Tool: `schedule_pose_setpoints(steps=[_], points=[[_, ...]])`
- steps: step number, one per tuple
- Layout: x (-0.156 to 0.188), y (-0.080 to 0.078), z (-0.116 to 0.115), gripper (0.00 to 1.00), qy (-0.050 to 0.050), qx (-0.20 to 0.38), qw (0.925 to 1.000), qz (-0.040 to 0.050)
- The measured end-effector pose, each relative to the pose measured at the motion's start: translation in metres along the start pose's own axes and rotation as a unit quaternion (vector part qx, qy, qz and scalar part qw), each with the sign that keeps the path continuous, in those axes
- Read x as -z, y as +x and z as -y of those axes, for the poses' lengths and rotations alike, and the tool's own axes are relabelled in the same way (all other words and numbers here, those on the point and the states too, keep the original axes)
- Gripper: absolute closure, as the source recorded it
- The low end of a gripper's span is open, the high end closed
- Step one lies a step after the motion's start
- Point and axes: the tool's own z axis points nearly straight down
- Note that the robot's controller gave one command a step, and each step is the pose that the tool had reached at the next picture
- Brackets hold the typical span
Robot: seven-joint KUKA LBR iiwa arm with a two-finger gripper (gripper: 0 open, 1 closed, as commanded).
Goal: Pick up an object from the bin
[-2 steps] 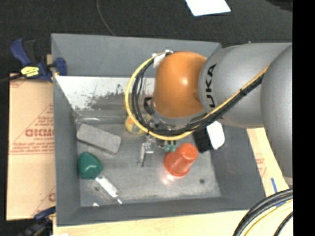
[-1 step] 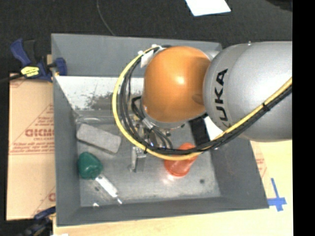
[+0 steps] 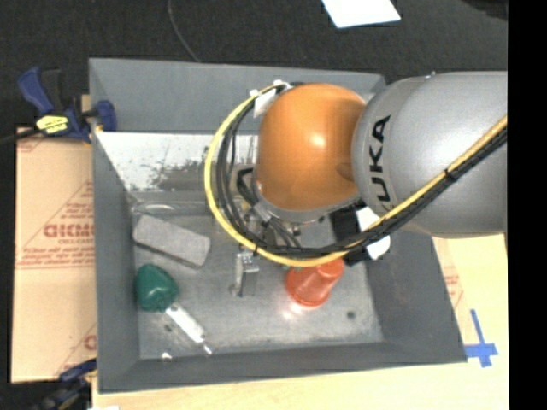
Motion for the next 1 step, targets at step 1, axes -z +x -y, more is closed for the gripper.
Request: schedule_pose_setpoints(steps=[1], points=[[0.0142,-0.0098,0.0058,0.00,0.001,-0.032,0.9995,-0.0008]])
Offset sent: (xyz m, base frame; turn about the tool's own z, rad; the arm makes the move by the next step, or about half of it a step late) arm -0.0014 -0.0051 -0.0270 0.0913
